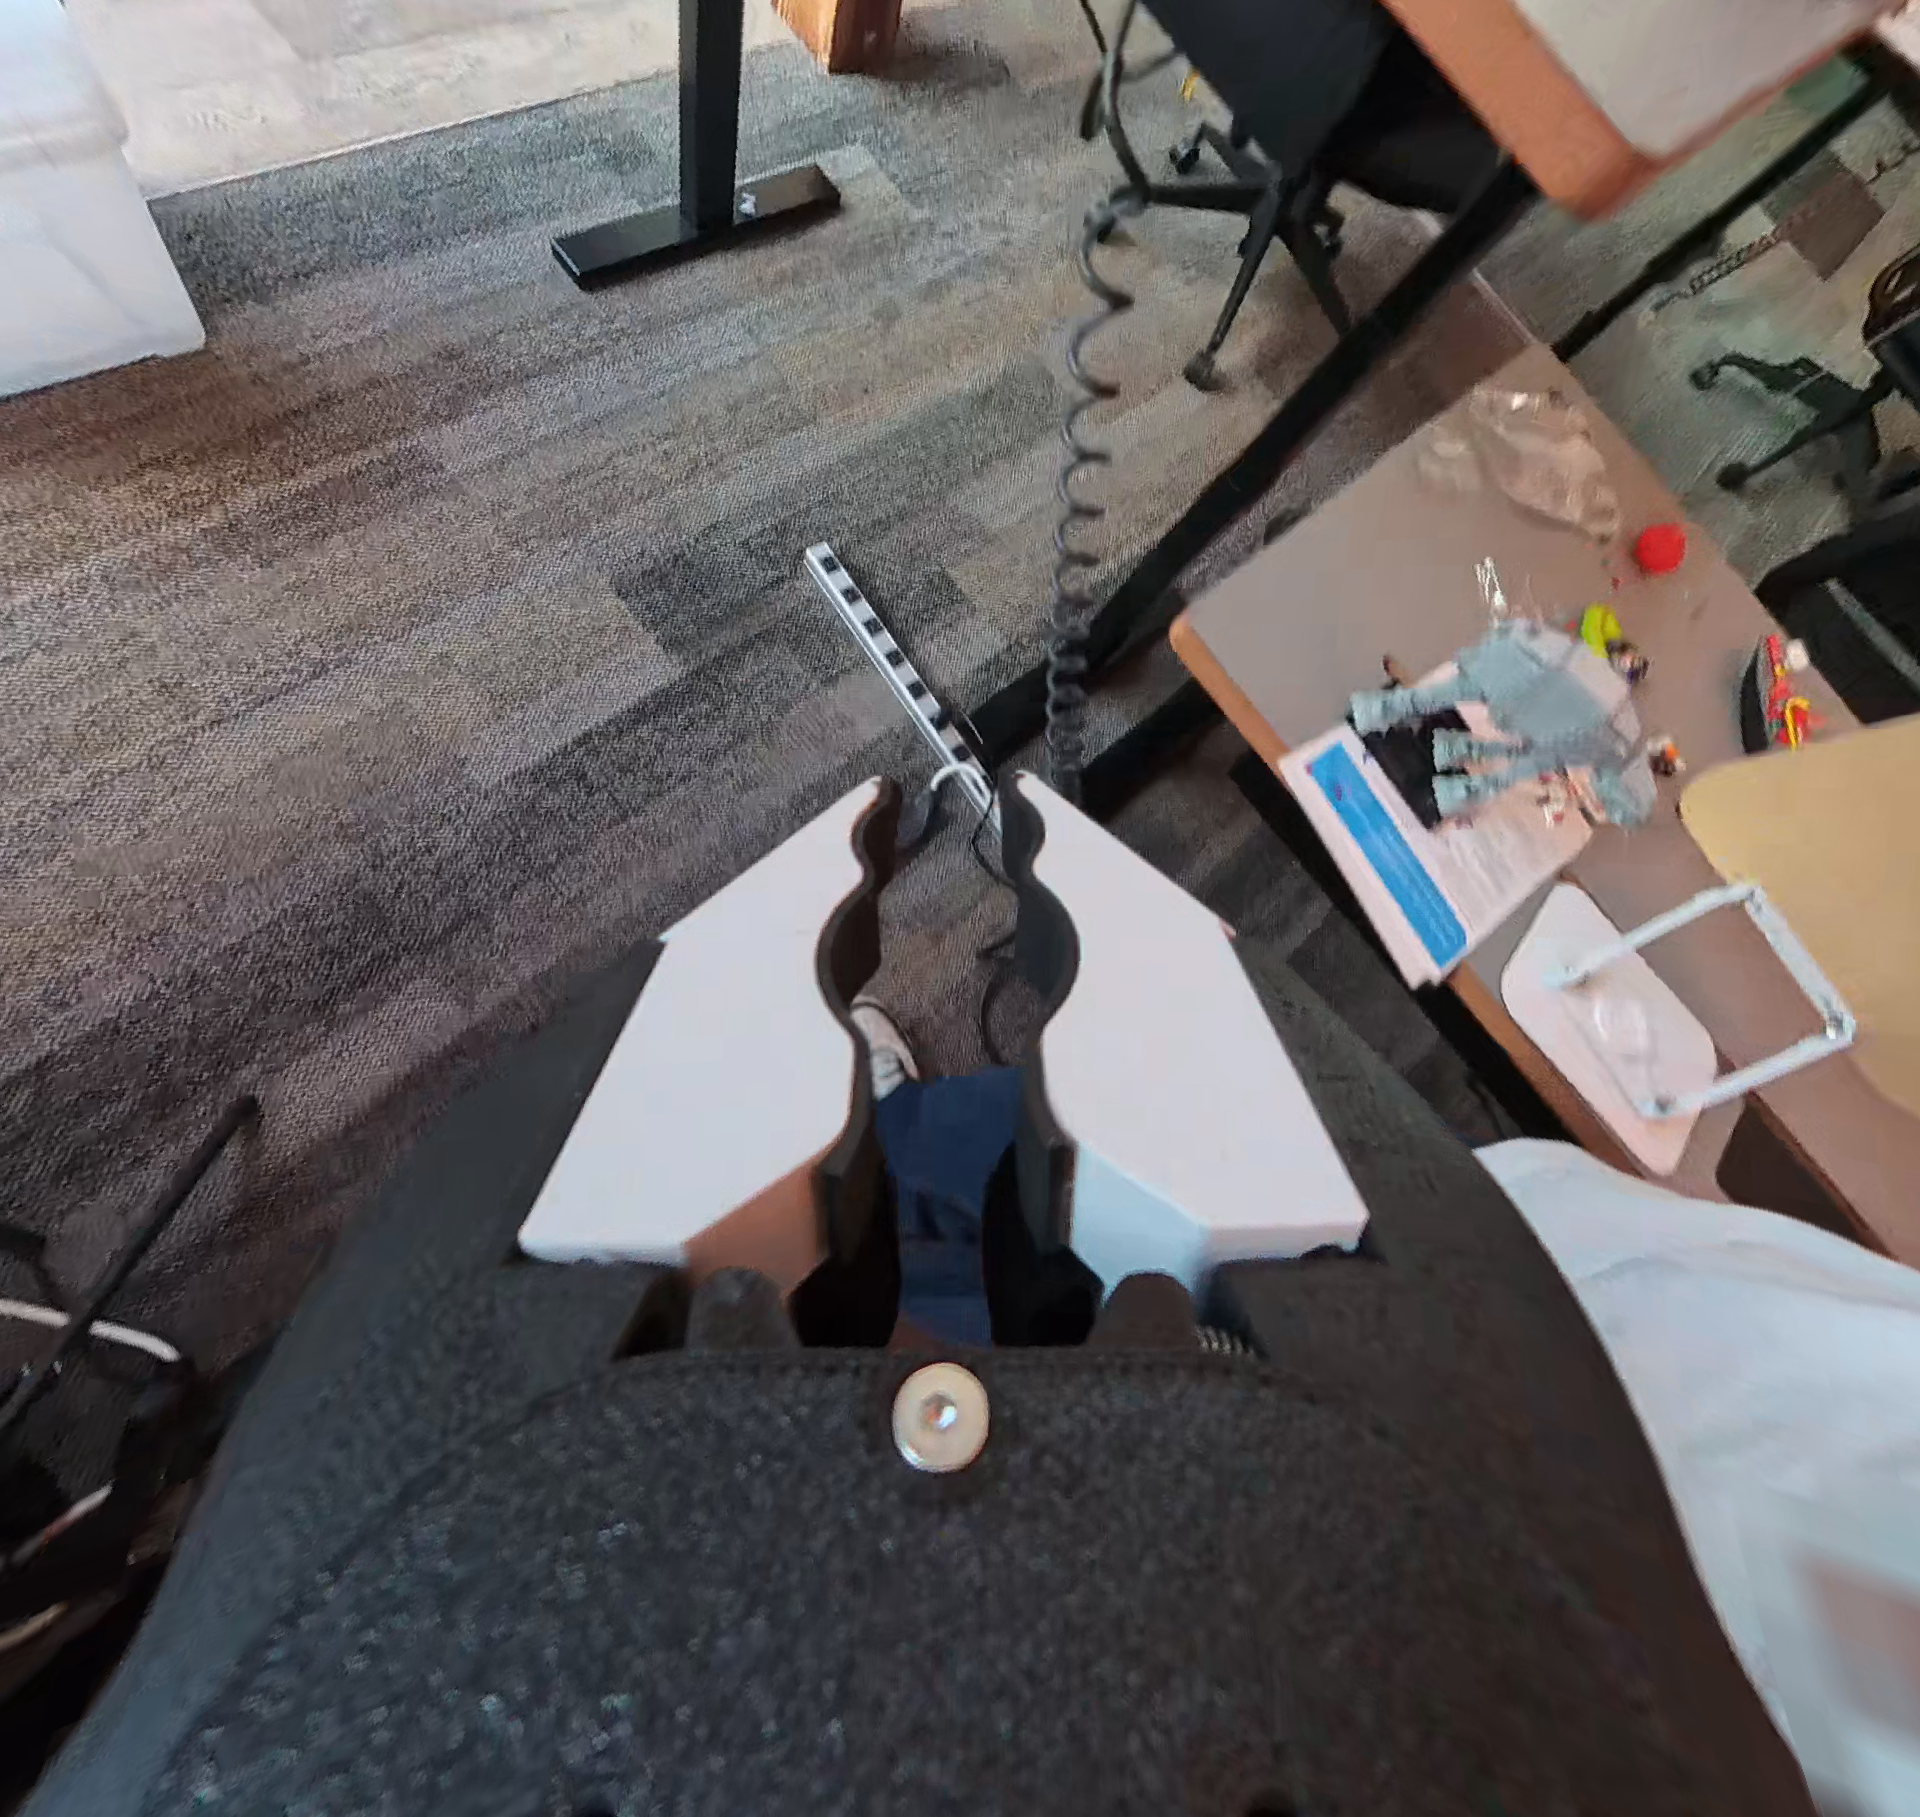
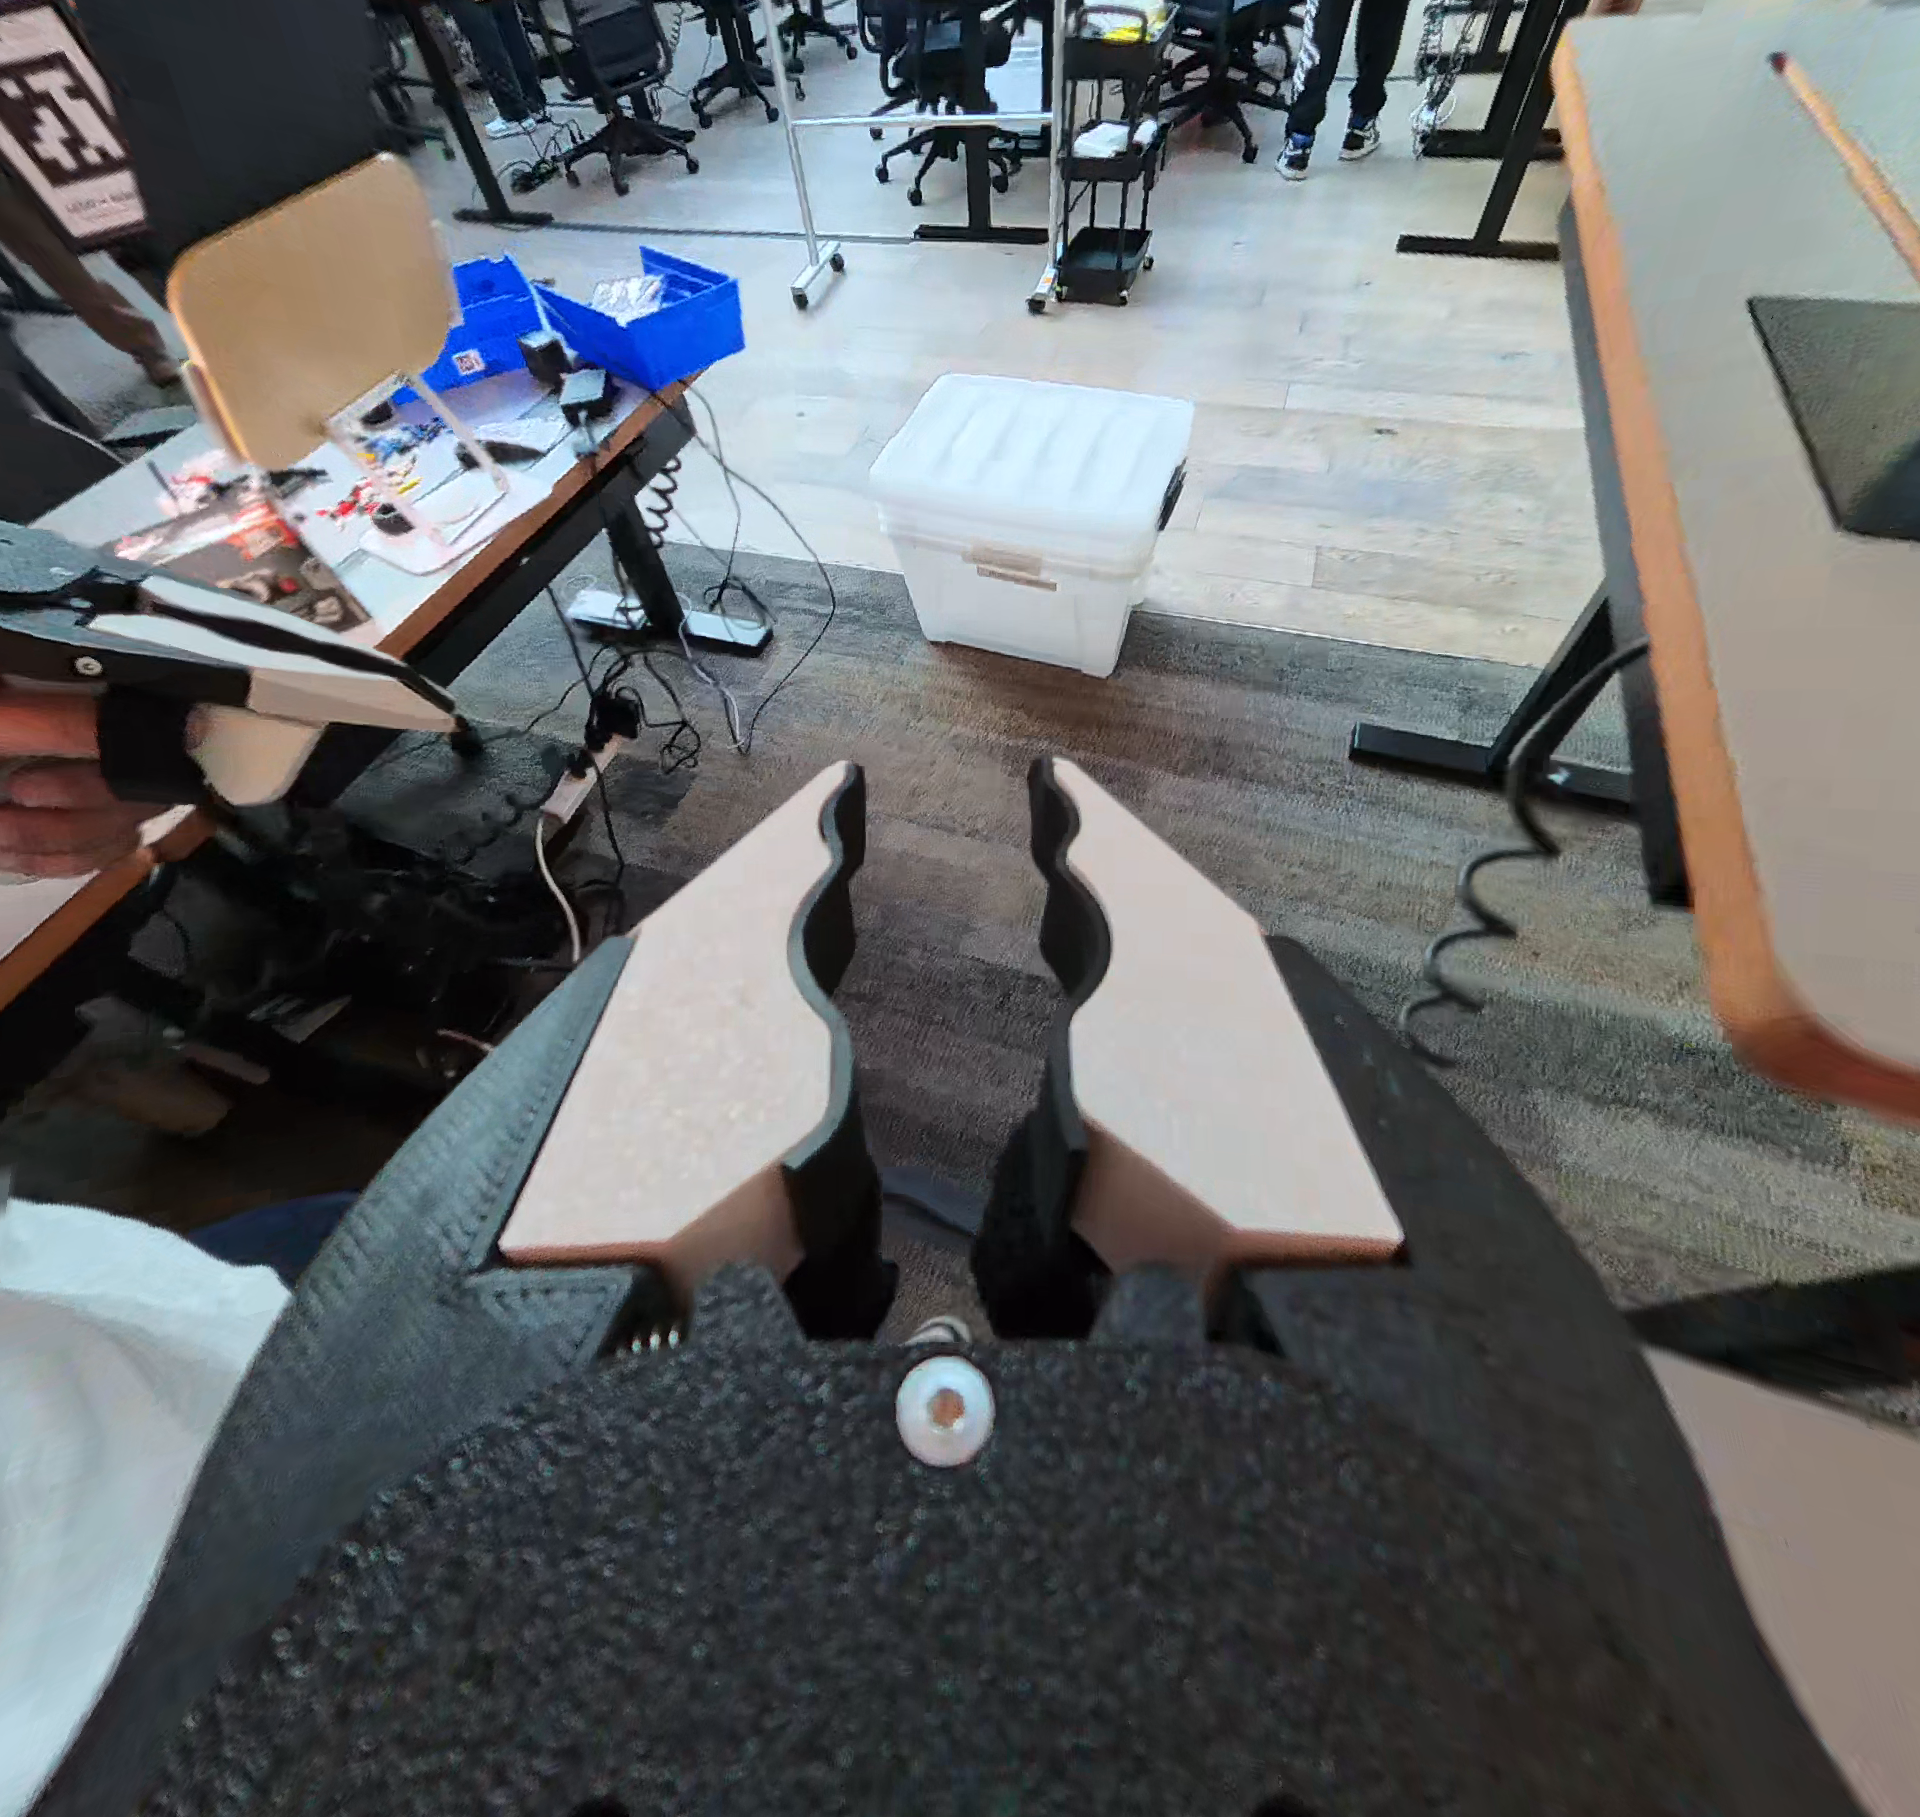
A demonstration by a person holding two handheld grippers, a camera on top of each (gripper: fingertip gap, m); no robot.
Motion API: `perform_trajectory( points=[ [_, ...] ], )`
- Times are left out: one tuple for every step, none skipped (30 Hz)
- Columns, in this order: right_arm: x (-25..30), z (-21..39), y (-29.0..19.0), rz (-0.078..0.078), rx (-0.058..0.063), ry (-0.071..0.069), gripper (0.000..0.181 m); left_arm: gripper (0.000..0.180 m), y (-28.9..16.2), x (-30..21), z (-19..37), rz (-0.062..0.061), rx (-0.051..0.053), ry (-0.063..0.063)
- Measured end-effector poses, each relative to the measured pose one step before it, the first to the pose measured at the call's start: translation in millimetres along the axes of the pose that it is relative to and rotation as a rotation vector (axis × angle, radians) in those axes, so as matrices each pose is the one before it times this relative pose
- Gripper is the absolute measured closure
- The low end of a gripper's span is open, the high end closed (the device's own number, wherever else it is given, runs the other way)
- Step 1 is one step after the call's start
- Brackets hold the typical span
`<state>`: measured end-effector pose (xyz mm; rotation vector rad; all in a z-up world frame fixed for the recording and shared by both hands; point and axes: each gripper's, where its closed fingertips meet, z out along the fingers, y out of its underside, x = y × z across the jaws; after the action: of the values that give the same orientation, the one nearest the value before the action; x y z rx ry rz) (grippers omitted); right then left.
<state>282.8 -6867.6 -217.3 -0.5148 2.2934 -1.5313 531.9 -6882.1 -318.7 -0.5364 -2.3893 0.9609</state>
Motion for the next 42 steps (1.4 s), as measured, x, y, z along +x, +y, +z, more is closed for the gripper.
perform_trajectory(
  points=[
    [27.3, 26.72, -20.33, -0.0063, 0.0011, 0.0006, 0.15, 0.159, -27.66, -12.13, 16.21, 0.0056, -0.0049, -0.0036],
    [26.71, 26.66, -19.72, -0.0069, -0.0038, -0.0003, 0.151, 0.159, -26.12, -14.29, 15.07, 0.0138, -0.0111, -0.0129],
    [25.82, 26.25, -19.17, -0.0074, -0.0025, -0.0015, 0.152, 0.159, -21.15, -15.1, 11.57, 0.0122, -0.0005, -0.0189],
    [26.11, 26.59, -18.1, -0.0116, -0.0015, 0.0018, 0.154, 0.159, -24.88, -17.86, 15.75, 0.004, 0.0061, -0.0156],
    [26.87, 26.58, -16.53, -0.0142, 0.0004, 0.0081, 0.156, 0.159, -23.55, -18.85, 18.64, -0.0042, 0.0019, -0.0078],
    [26.8, 27.18, -13.99, -0.0129, 0.0008, 0.0103, 0.157, 0.159, -21.81, -19.48, 20.76, -0.01, -0.0033, -0.0038],
    [27.23, 28.27, -12.02, -0.0092, -0.0034, 0.0126, 0.157, 0.159, -20.98, -19.74, 22.66, -0.0115, -0.0034, -0.0033],
    [18.73, 20.37, -5.59, -0.0037, -0.01, 0.0145, 0.157, 0.159, -21.47, -20.38, 23.51, -0.0074, -0.0016, -0.0031],
    [26.06, 28.32, -8.72, -0.0017, -0.0076, 0.0146, 0.156, 0.159, -22.58, -20.68, 25.25, -0.0027, 0.0002, -0.0034],
    [25.86, 27.72, -8.01, 0.0023, -0.0036, 0.0224, 0.155, 0.159, -24.79, -19.75, 26.86, -0.0004, 0.0042, 0.0038],
    [24.29, 27.36, -7.05, 0.0084, -0.0045, 0.0226, 0.152, 0.159, -26.72, -17.2, 27.13, 0.0015, 0.0043, 0.0174],
    [22.63, 27.08, -7.08, 0.0142, -0.0032, 0.0209, 0.148, 0.159, -29.83, -15.54, 28.17, 0.0089, 0.003, 0.0283],
    [17.62, 23.3, -5.68, 0.0244, 0.0034, 0.0226, 0.146, 0.159, -27.38, -12.8, 26.45, 0.0215, 0.0089, 0.0235],
    [20.3, 26.2, -9.14, 0.0407, 0.0056, 0.0195, 0.146, 0.159, -35.45, -16.31, 27.08, 0.0274, 0.0102, 0.0167],
    [16.99, 25.34, -10.87, 0.0545, -0.0002, 0.0067, 0.143, 0.158, -37.28, -14.76, 26.13, 0.0241, -0.0077, 0.0243],
    [13.79, 24.07, -15.2, 0.0469, -0.0019, -0.0031, 0.137, 0.156, -39.35, -10.54, 22.75, 0.0277, -0.002, 0.0397],
    [13.66, 22.24, -19.43, 0.0167, 0.0081, 0.0066, 0.137, 0.156, -43.58, -9.75, 21.11, 0.038, 0.0159, 0.0435],
    [15.52, 22.05, -20.48, -0.013, 0.0087, 0.0213, 0.136, 0.156, -42.11, -11.82, 22.2, 0.0443, 0.0145, 0.034],
    [18.33, 21.53, -16.93, -0.0212, -0.0017, 0.0318, 0.135, 0.154, -36.6, -11.74, 24.31, 0.0483, -0.0013, 0.0355],
    [20.82, 22.48, -14.15, -0.0152, -0.0074, 0.0343, 0.134, 0.153, -34.5, -10.95, 25.72, 0.049, -0.0132, 0.0436],
    [18.29, 18.12, -11.14, -0.0062, -0.0022, 0.0294, 0.134, 0.153, -33.16, -11.5, 25.6, 0.0482, -0.0112, 0.0383],
    [22.86, 23.83, -11.9, 0.0053, -0.0037, 0.0244, 0.135, 0.153, -31.19, -12.48, 24.47, 0.0495, 0.002, 0.0264],
    [22.55, 25.29, -9.92, 0.0018, -0.0183, 0.0163, 0.134, 0.152, -31.3, -11.82, 25.78, 0.0473, 0.0118, 0.027],
    [23.84, 25.48, -8.98, -0.0089, -0.0225, 0.0239, 0.134, 0.152, -28.61, -10.96, 27.52, 0.0419, 0.0092, 0.0315],
    [25.65, 26.18, -9.8, -0.0159, -0.012, 0.0343, 0.134, 0.152, -23.63, -11.41, 27.8, 0.0362, 0.0065, 0.0262],
    [25.03, 27.42, -9.44, -0.0108, -0.0098, 0.0277, 0.134, 0.152, -23.55, -12.85, 30.27, 0.0292, 0.0063, 0.0209],
    [22.95, 25.67, -6.75, -0.0087, -0.01, 0.0197, 0.134, 0.151, -21.91, -12.78, 31.85, 0.0247, 0.0042, 0.0226],
    [26.15, 31.0, -7.93, -0.0084, -0.0109, 0.0231, 0.135, 0.151, -20.84, -13.58, 32.62, 0.0228, 0.0028, 0.019],
    [26.39, 32.14, -5.08, -0.0034, -0.0239, 0.0193, 0.134, 0.15, -19.82, -15.63, 33.37, 0.0201, 0.0045, 0.0062],
    [22.59, 32.2, -4.09, 0.013, -0.0359, -0.0021, 0.132, 0.149, -18.25, -16.08, 34.19, 0.0218, 0.0006, 0.0051],
    [20.09, 28.98, -4.45, 0.0303, -0.0316, -0.0136, 0.128, 0.148, -12.37, -16.05, 34.45, 0.0236, -0.008, 0.0043],
    [22.93, 28.56, -5.21, 0.0407, -0.0253, 0.0034, 0.128, 0.147, -13.34, -17.71, 35.15, 0.0164, -0.0153, -0.0021],
    [19.41, 26.96, -3.25, 0.0393, -0.0298, -0.0101, 0.128, 0.145, -11.03, -16.51, 35.35, 0.0021, -0.028, 0.0047],
    [14.54, 22.22, -3.61, 0.0258, -0.0374, -0.031, 0.126, 0.143, -9.69, -11.18, 33.45, -0.0013, -0.0355, 0.0325],
    [17.74, 19.68, -5.85, 0.0183, -0.0238, 0.0021, 0.126, 0.142, -11.09, -10.21, 30.94, 0.0087, -0.0301, 0.0353],
    [18.63, 17.49, -4.49, 0.0075, -0.0091, 0.0226, 0.126, 0.142, -11.19, -13.13, 28.41, 0.0181, -0.0246, 0.0144],
    [16.04, 16.53, 0.44, 0.0102, -0.0293, 0.0155, 0.126, 0.141, -8.61, -12.32, 25.95, 0.0208, -0.0252, 0.0133],
    [11.47, 10.64, 4.11, 0.018, -0.0347, 0.0022, 0.124, 0.14, -2.5, -8.77, 23.07, 0.0119, -0.0331, 0.022],
    [8.69, 10.05, 2.02, 0.019, -0.0195, 0.0026, 0.124, 0.14, -2.02, -7.42, 19.81, 0.0021, -0.0339, 0.0297],
    [6.76, 7.66, 4.01, 0.0169, -0.0187, 0.0046, 0.124, 0.14, -0.9, -5.35, 16.23, 0.002, -0.0259, 0.0344],
    [7.03, 5.77, 4.9, 0.0139, -0.0175, 0.0162, 0.124, 0.139, 0.94, -3.21, 13.15, 0.0071, -0.0231, 0.036],
    [4.59, 4.69, 4.3, 0.008, -0.0087, 0.0117, 0.125, 0.14, 4.99, 0.41, 9.3, 0.0092, -0.0182, 0.0328]
  ],
)
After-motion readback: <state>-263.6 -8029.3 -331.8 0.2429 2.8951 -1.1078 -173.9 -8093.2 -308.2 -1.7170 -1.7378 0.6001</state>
